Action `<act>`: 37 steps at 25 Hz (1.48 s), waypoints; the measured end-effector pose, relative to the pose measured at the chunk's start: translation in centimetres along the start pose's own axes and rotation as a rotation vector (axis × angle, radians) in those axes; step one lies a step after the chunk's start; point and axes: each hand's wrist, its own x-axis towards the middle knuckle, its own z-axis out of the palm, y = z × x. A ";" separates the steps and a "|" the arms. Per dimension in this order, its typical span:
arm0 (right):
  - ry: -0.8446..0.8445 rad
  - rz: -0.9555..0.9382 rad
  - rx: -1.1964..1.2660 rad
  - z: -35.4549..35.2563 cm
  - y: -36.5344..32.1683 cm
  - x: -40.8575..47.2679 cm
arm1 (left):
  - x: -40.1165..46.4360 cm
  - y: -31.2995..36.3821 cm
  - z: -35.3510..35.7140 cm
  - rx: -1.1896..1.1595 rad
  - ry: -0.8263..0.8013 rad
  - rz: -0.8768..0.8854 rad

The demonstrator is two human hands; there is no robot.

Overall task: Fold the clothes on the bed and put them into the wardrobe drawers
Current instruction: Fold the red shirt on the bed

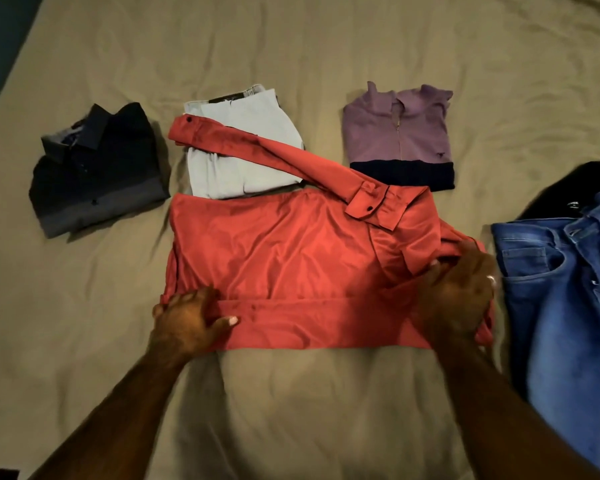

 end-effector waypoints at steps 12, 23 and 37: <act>-0.768 -0.650 0.042 8.0 -15.8 -11.6 | 2.7 -7.4 0.2 -0.699 -0.110 -0.418; -0.723 -0.564 0.126 11.3 -18.1 -11.8 | 2.0 -10.6 3.7 -1.030 -0.044 -0.345; -0.609 -0.759 0.070 9.4 -14.1 -17.9 | -5.1 -4.3 6.5 -0.059 0.302 0.234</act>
